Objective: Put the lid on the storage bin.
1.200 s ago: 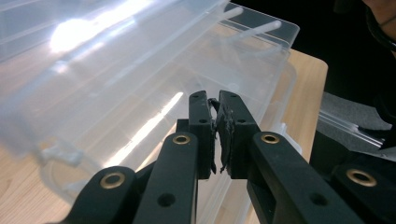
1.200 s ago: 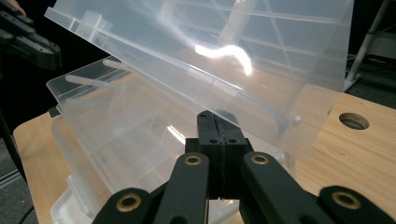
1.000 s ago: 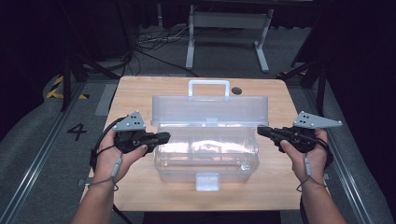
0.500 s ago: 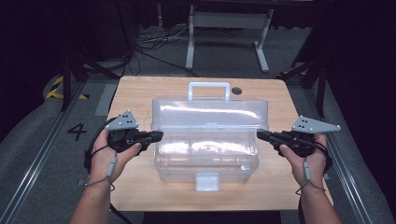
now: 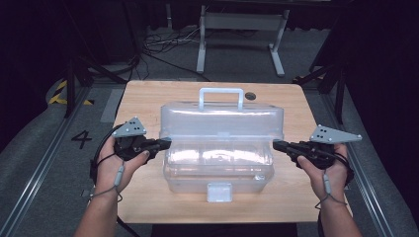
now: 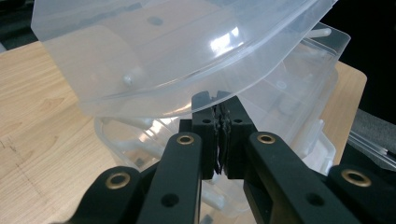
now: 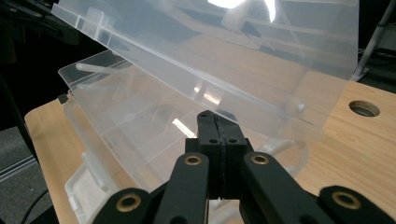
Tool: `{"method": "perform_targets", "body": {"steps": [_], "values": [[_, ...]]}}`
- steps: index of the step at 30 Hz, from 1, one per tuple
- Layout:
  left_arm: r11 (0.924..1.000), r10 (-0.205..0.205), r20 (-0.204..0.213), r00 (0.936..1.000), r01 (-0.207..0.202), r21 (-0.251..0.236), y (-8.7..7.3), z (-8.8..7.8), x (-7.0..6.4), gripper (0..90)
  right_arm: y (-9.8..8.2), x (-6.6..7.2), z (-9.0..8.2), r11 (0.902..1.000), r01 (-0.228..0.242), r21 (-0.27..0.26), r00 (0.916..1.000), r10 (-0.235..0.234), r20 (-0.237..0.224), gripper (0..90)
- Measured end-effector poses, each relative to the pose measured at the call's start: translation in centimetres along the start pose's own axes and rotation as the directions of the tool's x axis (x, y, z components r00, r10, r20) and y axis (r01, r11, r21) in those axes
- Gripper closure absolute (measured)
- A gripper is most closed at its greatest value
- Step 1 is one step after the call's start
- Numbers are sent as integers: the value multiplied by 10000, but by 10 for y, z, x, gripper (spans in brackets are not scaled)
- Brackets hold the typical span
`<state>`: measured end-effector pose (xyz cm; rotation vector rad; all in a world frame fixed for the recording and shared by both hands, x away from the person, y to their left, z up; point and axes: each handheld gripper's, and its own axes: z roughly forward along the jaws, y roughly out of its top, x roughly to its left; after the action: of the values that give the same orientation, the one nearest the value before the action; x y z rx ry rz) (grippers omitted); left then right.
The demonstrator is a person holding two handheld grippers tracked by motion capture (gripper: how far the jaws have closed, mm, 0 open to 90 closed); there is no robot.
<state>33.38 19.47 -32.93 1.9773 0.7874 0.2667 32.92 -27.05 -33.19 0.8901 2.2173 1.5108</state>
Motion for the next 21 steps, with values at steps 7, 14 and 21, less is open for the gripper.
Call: {"method": "perform_targets", "body": {"steps": [7,14,21], "values": [[9996,-14,113,9999,11,275,-1,-1,-1,862,-1,1,-3,9996,-51,294,9999,55,-129,900],[9980,-132,179,9998,121,626,-4,-2,1,866,-2,2,-4,9980,-108,618,9997,122,-231,900],[9956,-115,200,9997,96,932,-6,-1,0,871,-2,3,-4,9941,-111,1080,9997,136,-226,900]]}}
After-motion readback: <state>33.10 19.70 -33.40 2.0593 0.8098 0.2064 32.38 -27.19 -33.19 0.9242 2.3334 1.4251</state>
